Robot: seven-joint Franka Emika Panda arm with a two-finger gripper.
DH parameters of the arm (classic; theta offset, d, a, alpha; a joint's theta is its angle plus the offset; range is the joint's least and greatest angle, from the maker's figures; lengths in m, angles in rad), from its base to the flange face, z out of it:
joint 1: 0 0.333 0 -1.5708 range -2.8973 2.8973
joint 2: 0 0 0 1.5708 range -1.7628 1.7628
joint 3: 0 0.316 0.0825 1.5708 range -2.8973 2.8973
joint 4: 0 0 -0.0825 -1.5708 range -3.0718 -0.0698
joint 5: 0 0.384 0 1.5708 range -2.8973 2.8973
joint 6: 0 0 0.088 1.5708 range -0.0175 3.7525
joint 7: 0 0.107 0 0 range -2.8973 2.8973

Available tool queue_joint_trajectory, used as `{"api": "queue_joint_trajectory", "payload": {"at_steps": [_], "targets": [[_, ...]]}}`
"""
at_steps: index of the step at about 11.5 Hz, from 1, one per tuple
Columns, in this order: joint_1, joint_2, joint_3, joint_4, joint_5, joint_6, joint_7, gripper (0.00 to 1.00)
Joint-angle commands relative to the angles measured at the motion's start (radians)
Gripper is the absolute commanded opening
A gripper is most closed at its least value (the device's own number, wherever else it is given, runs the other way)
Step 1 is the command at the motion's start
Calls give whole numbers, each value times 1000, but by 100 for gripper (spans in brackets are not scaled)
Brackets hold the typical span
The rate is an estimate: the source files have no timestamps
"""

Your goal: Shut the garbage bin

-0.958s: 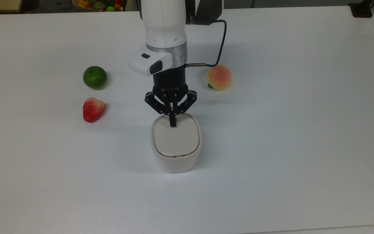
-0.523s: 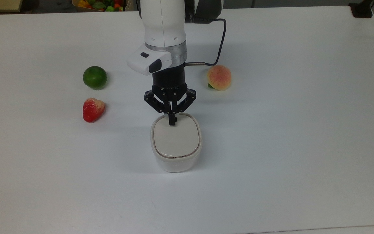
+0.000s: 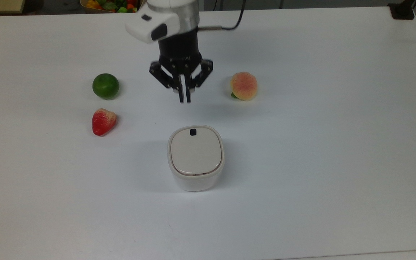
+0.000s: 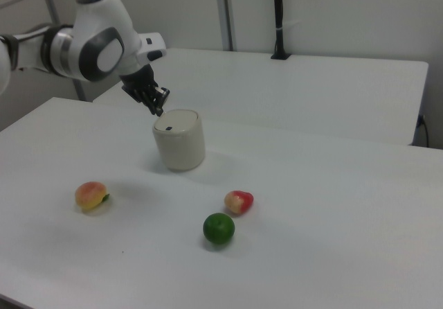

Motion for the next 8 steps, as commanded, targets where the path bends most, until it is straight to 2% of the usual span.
{"api": "queue_joint_trajectory", "payload": {"at_steps": [1,5,7,8], "targets": [[-12,-118,-4,-24,15,-168,5,100],[-52,-244,-1,6,16,-444,4,100],[-88,-291,29,8,16,-526,-7,100],[-119,-307,64,5,16,-561,-9,100]]}}
